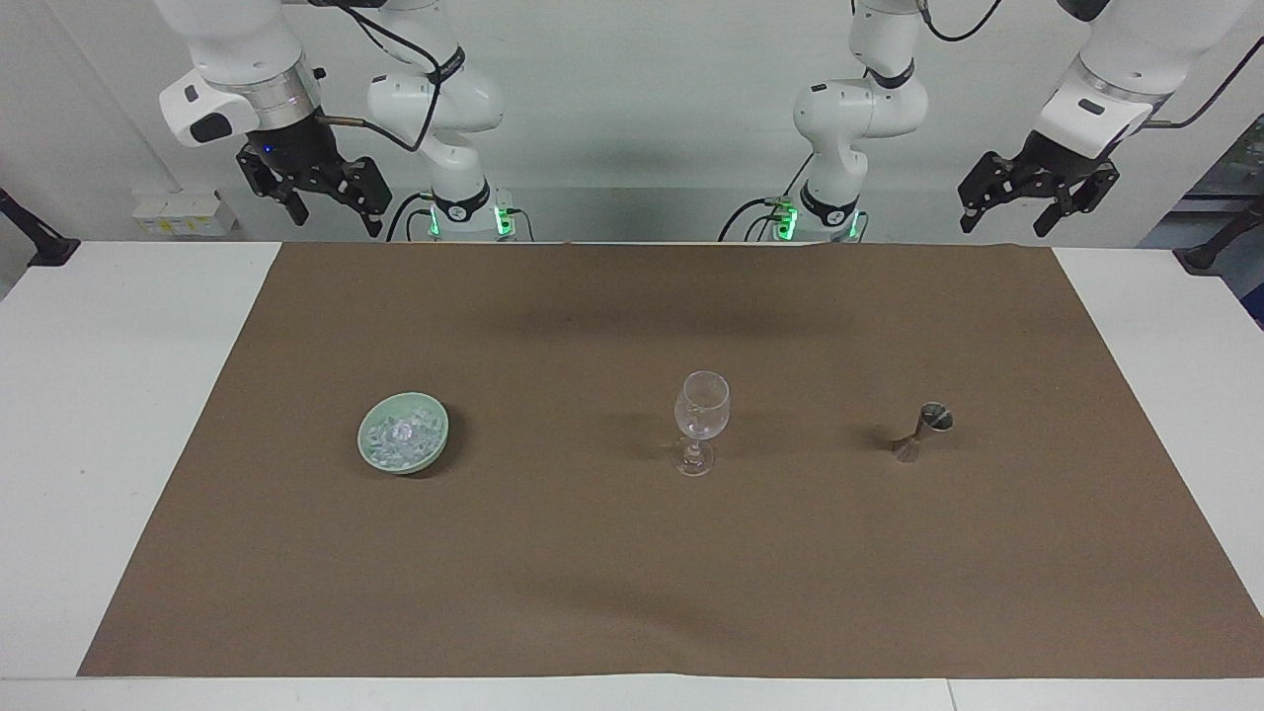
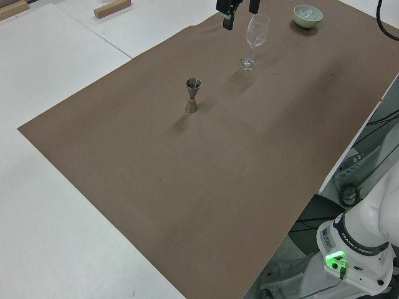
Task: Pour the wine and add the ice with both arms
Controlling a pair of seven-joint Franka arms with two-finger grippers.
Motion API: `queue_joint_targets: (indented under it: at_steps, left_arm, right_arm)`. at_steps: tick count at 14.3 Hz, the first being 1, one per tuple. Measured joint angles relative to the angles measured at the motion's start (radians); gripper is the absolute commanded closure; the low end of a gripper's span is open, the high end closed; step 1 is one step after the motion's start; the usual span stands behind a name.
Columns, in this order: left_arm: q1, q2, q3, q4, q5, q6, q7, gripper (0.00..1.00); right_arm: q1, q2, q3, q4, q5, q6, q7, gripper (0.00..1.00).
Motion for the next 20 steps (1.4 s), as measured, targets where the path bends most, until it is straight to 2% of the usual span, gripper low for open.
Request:
queue_joint_targets:
  at_steps: [12, 20]
  left_arm:
    - [0.0, -0.004, -0.007, 0.0, 0.0, -0.003, 0.001, 0.0]
    - [-0.001, -0.004, -0.047, 0.0, -0.001, -0.004, 0.002, 0.0]
  right_arm:
    - [0.0, 0.0, 0.0, 0.0, 0.0, 0.0, 0.0, 0.0]
    - [0.0, 0.0, 0.0, 0.0, 0.0, 0.0, 0.0, 0.0]
